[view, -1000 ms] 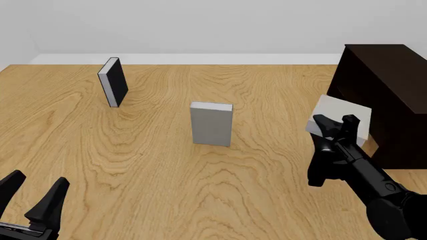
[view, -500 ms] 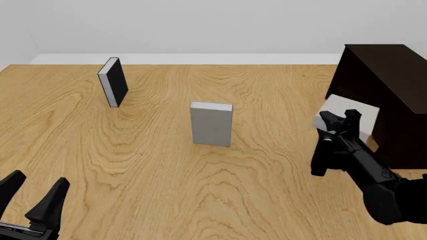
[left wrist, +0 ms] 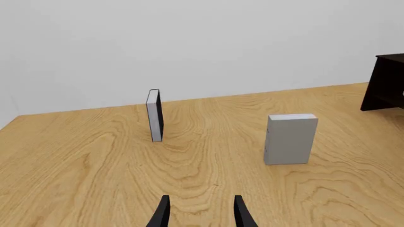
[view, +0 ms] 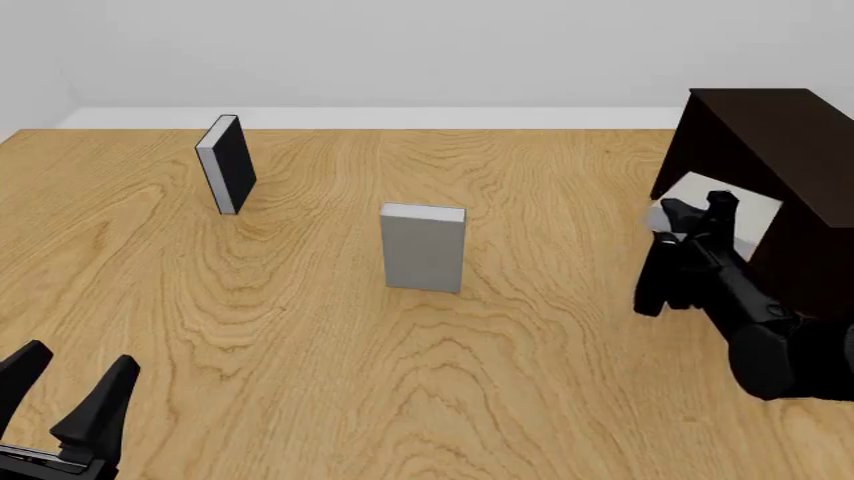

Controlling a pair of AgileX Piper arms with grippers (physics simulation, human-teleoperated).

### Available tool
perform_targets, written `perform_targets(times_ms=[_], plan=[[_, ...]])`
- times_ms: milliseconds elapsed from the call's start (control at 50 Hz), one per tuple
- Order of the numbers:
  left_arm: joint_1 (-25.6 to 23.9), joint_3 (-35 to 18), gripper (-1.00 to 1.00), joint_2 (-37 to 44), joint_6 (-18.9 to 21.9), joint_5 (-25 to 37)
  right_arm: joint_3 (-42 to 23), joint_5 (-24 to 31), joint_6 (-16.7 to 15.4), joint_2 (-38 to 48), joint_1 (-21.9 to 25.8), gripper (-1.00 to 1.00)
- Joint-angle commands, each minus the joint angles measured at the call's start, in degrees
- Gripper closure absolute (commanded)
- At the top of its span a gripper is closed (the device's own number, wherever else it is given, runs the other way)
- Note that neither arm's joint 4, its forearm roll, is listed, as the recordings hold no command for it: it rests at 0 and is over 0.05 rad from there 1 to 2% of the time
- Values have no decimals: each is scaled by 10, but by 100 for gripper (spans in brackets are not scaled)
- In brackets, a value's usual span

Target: Pick up the book on the right and place it on the cabinet shelf.

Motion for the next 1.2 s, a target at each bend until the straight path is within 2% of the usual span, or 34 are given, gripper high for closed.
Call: perform_targets(times_ms=[20,760,1080,1120,1200], plan=[[0,0,-100,0,1,0,-28,7,14,12,-19,100],[3,1,-100,0,7,3,-112,44,26,84,-55,100],[3,1,-100,0,6,3,-141,57,24,110,-77,100],[3,1,-100,0,7,3,-145,55,15,116,-89,100],[3,1,-100,0,8,4,-154,62,22,117,-85,100]])
